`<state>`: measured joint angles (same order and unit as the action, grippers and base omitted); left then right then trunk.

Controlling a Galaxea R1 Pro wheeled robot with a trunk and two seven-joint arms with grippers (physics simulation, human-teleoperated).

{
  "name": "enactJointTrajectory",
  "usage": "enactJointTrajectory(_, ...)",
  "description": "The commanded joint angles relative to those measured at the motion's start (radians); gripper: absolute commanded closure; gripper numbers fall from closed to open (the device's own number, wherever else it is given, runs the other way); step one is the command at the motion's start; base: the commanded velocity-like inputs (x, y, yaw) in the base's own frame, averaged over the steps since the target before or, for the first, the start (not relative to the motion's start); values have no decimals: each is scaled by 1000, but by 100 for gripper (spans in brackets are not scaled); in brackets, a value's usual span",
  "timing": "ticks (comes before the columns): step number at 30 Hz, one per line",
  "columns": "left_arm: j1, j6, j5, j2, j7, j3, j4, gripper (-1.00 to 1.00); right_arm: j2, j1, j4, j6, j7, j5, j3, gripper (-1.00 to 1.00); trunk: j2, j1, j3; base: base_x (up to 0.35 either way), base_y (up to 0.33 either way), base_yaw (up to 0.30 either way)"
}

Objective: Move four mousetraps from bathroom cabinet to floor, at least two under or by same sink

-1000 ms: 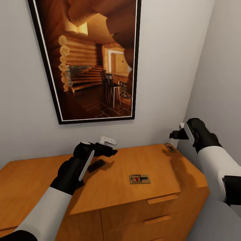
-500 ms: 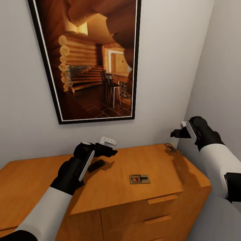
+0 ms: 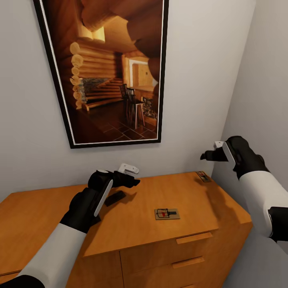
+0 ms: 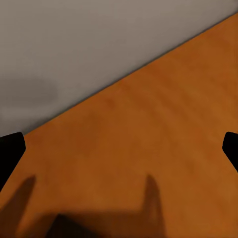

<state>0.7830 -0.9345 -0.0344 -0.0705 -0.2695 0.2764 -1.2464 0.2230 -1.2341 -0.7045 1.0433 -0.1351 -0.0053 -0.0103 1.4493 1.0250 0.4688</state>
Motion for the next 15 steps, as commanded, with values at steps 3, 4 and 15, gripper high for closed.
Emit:
enactJointTrajectory(3,1,-4,-4,-1,-3,0,-1,-100,0,-1,-8,4,-7,2,-2,-100,1,0,1,0,0,0)
enactJointTrajectory(4,1,-4,-4,0,-3,0,-1,-100,0,-1,-11,4,-8,4,-2,-100,1,0,1,0,0,0)
enactJointTrajectory(15,1,-4,-3,-1,-2,0,-1,-100,-4,-1,-20,4,-12,12,-4,-100,1,0,1,0,0,0)
